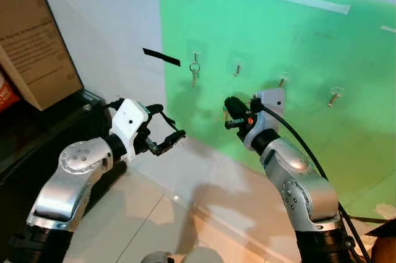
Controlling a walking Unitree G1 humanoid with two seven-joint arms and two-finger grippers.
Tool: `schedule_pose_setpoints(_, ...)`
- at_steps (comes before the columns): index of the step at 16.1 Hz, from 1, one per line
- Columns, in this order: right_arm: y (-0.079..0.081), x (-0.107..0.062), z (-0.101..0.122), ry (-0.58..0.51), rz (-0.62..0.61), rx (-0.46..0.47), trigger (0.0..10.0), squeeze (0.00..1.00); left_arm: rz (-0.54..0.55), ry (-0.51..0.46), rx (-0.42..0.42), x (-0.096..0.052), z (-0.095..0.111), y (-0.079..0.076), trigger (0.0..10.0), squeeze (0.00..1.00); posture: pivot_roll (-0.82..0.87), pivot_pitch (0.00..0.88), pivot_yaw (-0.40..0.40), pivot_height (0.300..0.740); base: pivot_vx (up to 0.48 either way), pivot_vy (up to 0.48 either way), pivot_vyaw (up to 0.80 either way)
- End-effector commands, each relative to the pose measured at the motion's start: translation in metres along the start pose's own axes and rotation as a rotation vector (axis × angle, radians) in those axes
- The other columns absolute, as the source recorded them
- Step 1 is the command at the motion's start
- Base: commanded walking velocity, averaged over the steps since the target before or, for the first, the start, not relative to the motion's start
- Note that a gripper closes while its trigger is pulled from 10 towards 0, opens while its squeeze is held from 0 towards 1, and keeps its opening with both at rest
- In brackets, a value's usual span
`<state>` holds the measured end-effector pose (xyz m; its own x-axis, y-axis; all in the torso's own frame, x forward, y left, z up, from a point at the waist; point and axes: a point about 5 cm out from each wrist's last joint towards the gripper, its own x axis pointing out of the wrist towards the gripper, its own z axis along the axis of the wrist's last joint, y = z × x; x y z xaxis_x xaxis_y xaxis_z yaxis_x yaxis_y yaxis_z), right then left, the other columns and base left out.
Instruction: Hang keys on a hook
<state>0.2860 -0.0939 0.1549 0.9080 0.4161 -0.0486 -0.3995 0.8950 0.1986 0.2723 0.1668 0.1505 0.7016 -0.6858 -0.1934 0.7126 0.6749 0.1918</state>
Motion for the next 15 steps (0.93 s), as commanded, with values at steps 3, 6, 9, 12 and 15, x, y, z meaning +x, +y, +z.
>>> schedule_pose_setpoints(3, 0.0, 0.004, 0.01, -0.039, 0.014, 0.029, 10.0, 0.0, -0.026, -0.015, -0.006, -0.003, 0.005, -0.001, 10.0, 0.0, 0.06, 0.0, -0.006, 0.74, 0.0, 0.0, 0.0)
schedule_pose_setpoints(6, 0.001, 0.008, 0.026, -0.113, 0.014, 0.121, 10.0, 0.0, -0.076, -0.041, -0.035, -0.005, 0.01, -0.004, 10.0, 0.0, 0.06, 0.0, -0.007, 0.74, 0.0, 0.0, 0.0)
schedule_pose_setpoints(9, -0.001, 0.006, 0.032, -0.145, 0.015, 0.168, 10.0, 0.0, -0.094, -0.053, -0.041, -0.007, 0.012, -0.005, 10.0, 0.0, 0.06, 0.0, -0.005, 0.74, 0.0, 0.0, 0.0)
schedule_pose_setpoints(12, -0.002, 0.007, 0.034, -0.155, 0.017, 0.199, 10.0, 0.0, -0.099, -0.051, -0.043, -0.007, 0.013, -0.005, 10.0, 0.0, 0.06, 0.0, -0.004, 0.74, 0.0, 0.0, 0.0)
schedule_pose_setpoints(15, 0.002, 0.008, 0.036, -0.161, 0.044, 0.221, 10.0, 0.0, -0.101, -0.048, -0.045, -0.007, 0.013, -0.006, 10.0, 0.0, 0.07, 0.0, -0.006, 0.74, 0.0, 0.0, 0.0)
